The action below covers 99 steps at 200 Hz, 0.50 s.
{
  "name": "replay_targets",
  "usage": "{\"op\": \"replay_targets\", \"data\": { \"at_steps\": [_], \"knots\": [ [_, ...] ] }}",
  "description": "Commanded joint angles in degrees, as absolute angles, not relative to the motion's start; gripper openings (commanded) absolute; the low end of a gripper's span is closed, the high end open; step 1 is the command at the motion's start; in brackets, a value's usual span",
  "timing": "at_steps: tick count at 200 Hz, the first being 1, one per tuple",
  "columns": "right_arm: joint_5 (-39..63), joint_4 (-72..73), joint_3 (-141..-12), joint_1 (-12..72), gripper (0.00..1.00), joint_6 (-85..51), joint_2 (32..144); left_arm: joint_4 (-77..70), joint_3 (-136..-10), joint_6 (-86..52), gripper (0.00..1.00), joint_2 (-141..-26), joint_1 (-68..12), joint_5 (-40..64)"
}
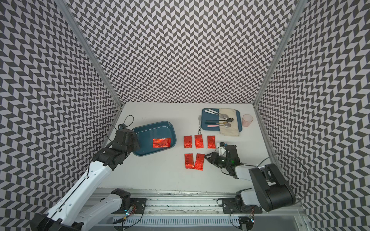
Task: Take the tea bags out of the storage box
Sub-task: Place the tea bag at the center of the board, then adjust the tea bag at the center of the board.
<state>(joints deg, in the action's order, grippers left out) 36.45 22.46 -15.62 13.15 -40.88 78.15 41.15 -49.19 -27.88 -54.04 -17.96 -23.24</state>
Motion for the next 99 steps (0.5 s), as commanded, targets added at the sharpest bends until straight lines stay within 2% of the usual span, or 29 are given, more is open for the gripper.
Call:
{"op": "replay_targets", "data": {
  "at_steps": [1,19,31,52,99],
  "knots": [
    [31.8,14.9,-18.8,14.1,0.56,-34.5,75.4,38.9,-49.1,-27.5,0.0,-54.0,-17.7,-22.8],
    [27.3,8.8,-21.8,17.9,0.64,-32.7,74.2,38.9,-49.2,-27.6,0.0,-54.0,-17.7,-22.9],
    [20.5,4.6,-24.5,21.7,0.68,-31.5,74.2,38.9,-49.1,-27.6,0.0,-54.0,-17.8,-22.9],
    [12.6,-1.0,-28.7,26.3,0.7,-31.0,75.9,39.0,-49.1,-27.6,0.0,-54.0,-17.8,-22.9],
    [1.9,-8.4,-36.1,33.6,0.74,-30.7,81.3,39.0,-49.1,-27.6,0.0,-54.1,-17.8,-22.9]
  ]
}}
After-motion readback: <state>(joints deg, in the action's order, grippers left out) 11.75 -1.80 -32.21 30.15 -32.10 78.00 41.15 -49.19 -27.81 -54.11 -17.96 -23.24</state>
